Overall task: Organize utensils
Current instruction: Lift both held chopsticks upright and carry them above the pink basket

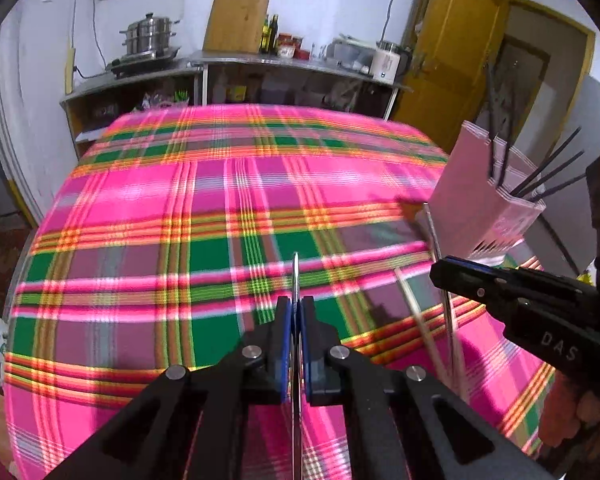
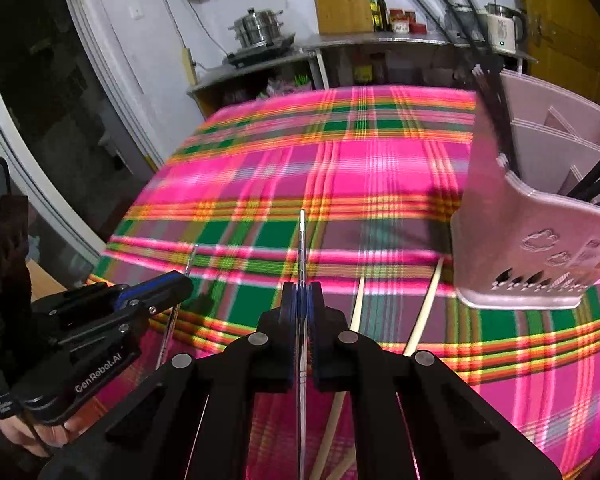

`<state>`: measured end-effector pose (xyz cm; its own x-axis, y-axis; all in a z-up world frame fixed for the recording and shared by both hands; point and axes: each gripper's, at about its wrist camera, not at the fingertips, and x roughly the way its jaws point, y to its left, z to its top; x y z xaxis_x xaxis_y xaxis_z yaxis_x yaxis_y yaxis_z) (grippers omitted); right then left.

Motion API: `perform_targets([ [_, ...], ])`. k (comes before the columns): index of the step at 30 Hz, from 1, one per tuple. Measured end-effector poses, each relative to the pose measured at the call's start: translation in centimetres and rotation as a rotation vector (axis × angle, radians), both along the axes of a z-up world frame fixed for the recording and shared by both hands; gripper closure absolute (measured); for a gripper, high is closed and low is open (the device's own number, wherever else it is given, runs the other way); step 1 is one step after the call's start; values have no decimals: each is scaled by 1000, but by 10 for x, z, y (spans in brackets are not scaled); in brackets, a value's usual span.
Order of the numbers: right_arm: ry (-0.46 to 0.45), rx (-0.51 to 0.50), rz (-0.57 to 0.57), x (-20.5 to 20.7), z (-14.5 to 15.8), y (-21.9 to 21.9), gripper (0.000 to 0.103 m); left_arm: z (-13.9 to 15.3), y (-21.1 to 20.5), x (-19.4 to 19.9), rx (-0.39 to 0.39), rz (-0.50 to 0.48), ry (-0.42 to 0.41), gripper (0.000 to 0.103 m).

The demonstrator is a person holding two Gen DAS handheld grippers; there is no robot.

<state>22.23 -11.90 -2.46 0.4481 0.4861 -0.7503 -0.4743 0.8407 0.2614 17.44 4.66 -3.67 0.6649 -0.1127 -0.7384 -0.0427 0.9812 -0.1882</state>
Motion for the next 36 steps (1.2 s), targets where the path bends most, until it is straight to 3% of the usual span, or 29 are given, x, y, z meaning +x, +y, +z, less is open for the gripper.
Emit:
perform_targets([
  [17,-131,80,-31,-32,69,-33,98,81,-17,-28,-30,-55,-154,99],
  [36,-195,91,-78,-51,100,-67,98,105,-44,-29,-96,-131,-175,99],
])
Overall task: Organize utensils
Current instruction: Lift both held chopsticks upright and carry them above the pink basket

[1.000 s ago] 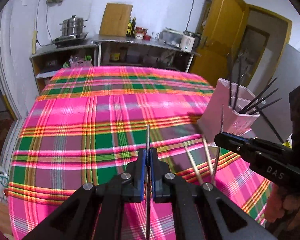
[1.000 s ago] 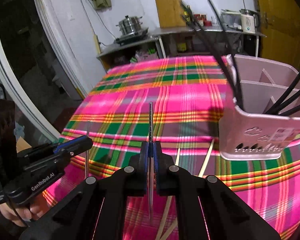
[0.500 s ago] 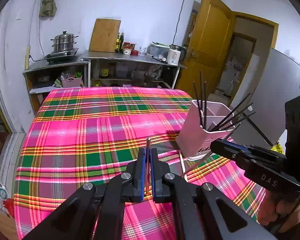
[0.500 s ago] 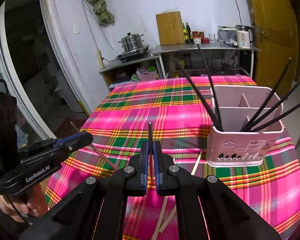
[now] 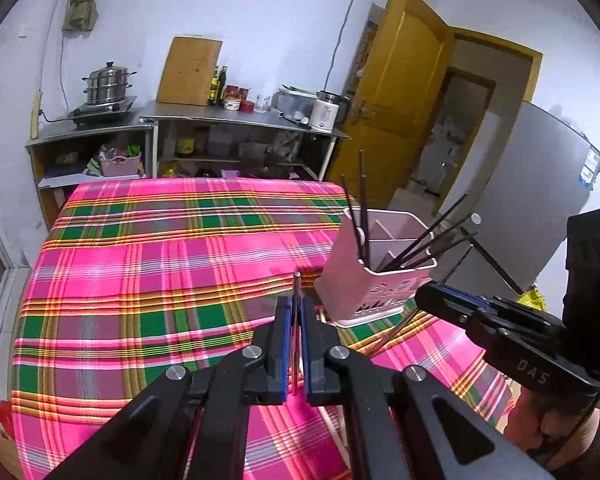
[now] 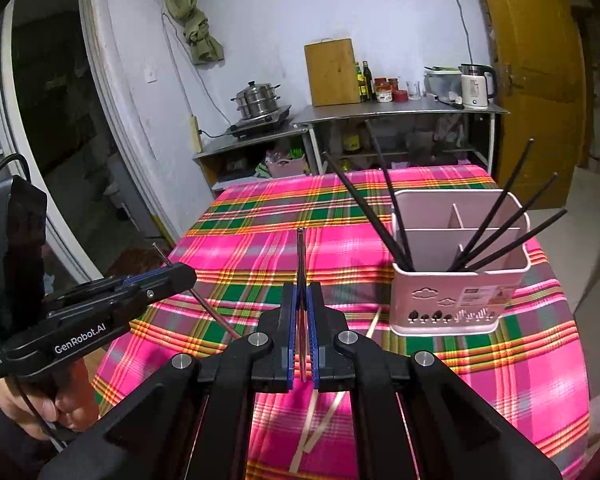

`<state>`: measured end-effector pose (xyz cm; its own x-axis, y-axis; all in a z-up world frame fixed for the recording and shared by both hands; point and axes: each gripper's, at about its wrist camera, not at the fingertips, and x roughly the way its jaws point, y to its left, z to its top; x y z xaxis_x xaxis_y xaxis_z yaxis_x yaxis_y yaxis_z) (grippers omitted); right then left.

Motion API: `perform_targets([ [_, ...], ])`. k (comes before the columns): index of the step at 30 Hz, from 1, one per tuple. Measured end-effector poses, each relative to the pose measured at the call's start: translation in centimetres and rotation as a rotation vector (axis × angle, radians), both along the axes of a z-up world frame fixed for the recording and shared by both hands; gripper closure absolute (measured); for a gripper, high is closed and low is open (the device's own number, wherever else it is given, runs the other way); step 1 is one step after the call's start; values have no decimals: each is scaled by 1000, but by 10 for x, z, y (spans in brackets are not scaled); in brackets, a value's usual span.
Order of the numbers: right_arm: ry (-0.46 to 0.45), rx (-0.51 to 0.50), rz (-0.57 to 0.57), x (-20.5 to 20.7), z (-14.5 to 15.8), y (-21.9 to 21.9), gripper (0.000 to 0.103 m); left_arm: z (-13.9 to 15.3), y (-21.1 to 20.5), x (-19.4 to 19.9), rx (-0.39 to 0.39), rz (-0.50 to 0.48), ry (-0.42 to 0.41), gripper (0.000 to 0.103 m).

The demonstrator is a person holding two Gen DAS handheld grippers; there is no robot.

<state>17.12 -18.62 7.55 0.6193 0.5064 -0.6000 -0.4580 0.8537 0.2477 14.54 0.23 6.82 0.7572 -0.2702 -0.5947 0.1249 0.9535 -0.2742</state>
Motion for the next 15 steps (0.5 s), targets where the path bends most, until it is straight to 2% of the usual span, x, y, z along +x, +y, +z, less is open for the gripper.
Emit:
perform_targets([
  [15,-10,2,-117,6,8,-49,98,12,-50,26,-15,-107,0,99],
])
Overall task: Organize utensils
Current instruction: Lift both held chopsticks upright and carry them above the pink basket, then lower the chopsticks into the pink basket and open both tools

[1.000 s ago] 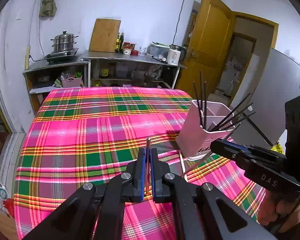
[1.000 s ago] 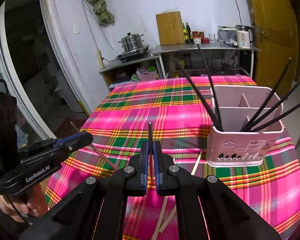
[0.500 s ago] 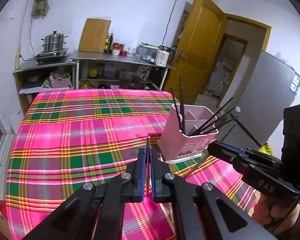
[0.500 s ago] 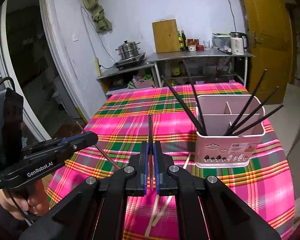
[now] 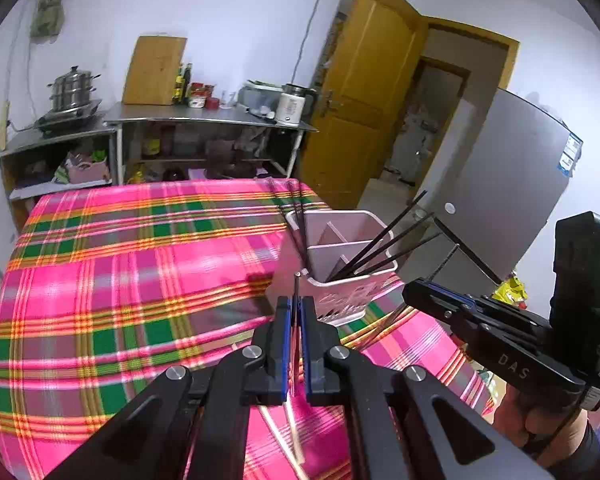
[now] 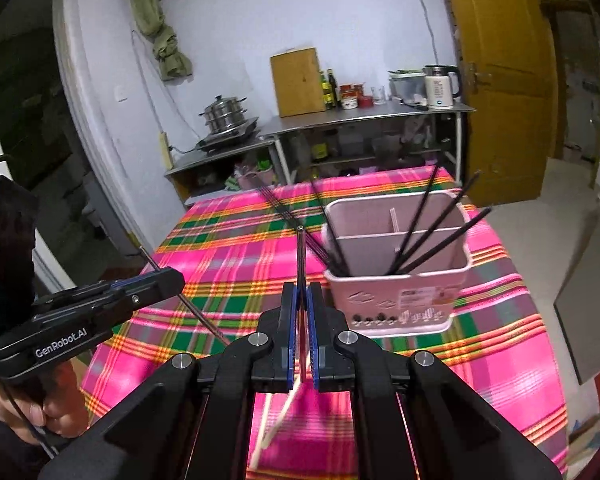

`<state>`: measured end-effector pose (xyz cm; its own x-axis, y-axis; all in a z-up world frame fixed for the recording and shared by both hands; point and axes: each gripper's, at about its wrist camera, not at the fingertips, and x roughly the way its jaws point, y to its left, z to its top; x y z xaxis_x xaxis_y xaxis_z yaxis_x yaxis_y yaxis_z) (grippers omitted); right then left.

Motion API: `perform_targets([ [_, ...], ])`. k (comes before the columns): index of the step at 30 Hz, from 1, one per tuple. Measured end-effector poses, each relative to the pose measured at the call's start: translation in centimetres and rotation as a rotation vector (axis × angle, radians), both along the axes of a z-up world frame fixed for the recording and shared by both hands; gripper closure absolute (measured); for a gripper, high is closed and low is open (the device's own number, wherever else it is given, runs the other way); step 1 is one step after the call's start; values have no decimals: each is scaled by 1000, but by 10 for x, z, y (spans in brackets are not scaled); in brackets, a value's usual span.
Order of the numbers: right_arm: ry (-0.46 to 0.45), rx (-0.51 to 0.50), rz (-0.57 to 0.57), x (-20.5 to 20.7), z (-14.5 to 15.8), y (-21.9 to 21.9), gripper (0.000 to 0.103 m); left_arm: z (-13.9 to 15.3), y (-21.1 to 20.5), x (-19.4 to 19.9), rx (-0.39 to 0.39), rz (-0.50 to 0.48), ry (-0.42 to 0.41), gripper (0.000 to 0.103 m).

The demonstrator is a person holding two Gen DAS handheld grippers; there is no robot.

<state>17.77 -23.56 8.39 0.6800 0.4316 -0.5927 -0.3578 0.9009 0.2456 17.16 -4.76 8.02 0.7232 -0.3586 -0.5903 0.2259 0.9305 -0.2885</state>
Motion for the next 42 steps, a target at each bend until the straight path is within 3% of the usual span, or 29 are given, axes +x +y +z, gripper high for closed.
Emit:
perform_targets([
  [22,-136,33,-115,54,61,-39,98,70,-36,69,-38,-40,-130,99],
  [42,-78,-35,-113,90,12,-19,98,10,-42,110,-18,-38,-43,99],
])
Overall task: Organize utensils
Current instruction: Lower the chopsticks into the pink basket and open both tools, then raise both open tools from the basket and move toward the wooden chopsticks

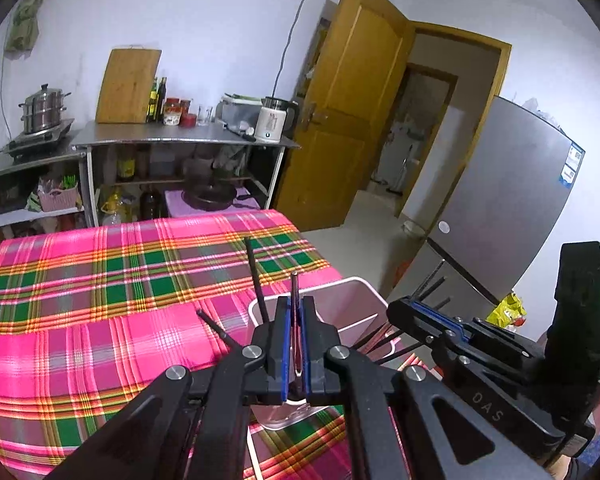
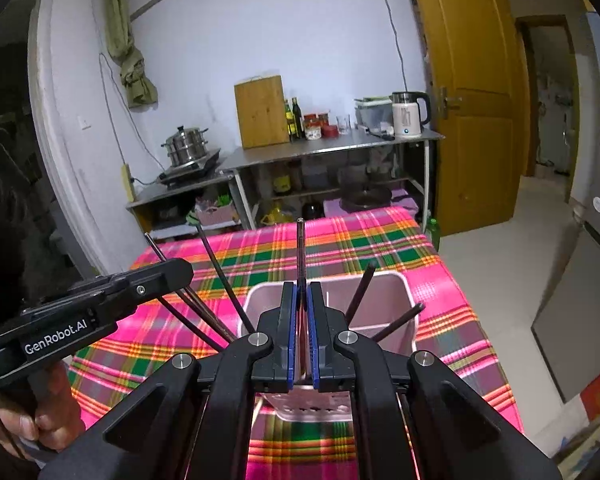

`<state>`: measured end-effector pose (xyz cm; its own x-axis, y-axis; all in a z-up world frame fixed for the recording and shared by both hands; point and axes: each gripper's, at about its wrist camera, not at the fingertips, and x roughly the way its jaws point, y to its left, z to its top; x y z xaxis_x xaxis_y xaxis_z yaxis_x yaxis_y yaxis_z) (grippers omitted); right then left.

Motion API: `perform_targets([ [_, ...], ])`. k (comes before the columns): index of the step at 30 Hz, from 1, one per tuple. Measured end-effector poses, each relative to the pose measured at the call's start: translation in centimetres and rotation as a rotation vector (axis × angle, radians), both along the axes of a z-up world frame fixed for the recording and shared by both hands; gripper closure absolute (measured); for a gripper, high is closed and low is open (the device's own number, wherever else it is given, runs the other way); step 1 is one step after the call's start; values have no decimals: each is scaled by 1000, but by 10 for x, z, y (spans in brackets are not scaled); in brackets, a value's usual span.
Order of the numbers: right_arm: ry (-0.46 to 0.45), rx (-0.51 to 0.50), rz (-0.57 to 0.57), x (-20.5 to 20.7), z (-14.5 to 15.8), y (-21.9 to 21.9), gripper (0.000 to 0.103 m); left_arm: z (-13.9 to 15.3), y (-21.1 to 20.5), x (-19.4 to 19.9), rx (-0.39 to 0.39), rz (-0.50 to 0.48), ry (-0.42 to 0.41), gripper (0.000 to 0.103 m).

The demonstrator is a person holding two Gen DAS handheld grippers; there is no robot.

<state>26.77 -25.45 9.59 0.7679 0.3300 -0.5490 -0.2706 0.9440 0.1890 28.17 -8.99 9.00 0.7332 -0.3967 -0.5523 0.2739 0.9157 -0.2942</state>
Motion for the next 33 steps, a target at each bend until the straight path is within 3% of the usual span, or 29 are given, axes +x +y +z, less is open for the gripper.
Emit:
perform_targets([
  [13,88,-15,10,5,-33,-2,96,-18,1,0,20,-2,27,96],
  [17,61,-31,3,-2,-24,-2,90,-10,6,-5,16,8,6,92],
  [27,-22,-3,-16,-28,9,-14,85,24,20,-30,8,33,-71,91],
  [33,-35,16,-6,-49,13,-14,83,23,27,-55,13,40,-84,91],
])
